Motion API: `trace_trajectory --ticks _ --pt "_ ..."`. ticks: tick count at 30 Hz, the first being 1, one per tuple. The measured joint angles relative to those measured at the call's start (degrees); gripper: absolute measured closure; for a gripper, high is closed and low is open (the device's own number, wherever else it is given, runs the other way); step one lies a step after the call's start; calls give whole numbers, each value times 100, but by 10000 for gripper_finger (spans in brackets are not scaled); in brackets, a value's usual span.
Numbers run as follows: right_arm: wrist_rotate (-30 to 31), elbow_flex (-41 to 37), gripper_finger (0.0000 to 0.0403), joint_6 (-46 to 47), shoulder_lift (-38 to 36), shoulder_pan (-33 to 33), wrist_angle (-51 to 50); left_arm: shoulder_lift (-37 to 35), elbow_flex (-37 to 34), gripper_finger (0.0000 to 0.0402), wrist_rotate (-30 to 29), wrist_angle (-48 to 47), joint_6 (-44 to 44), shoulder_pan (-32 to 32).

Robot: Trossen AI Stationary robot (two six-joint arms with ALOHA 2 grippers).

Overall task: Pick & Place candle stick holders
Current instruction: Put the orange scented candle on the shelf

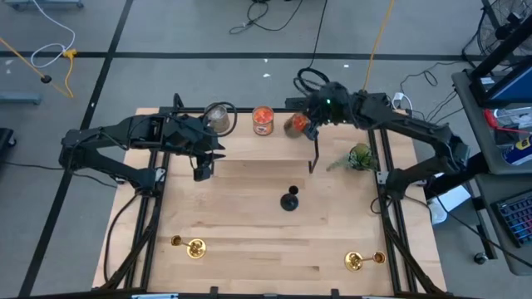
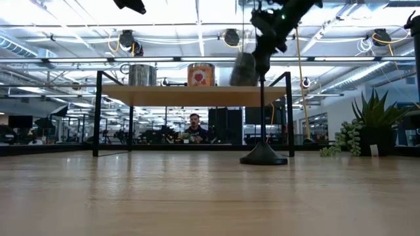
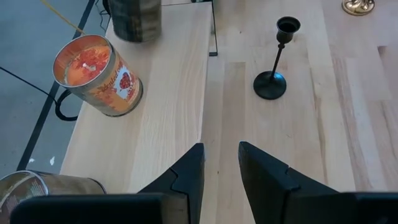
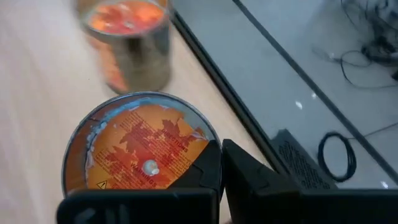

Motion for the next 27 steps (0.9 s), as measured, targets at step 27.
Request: trace_trajectory --ticks 27 --pt "-142 2 355 -130 73 -428 -63 0 0 295 -157 -8 74 0"
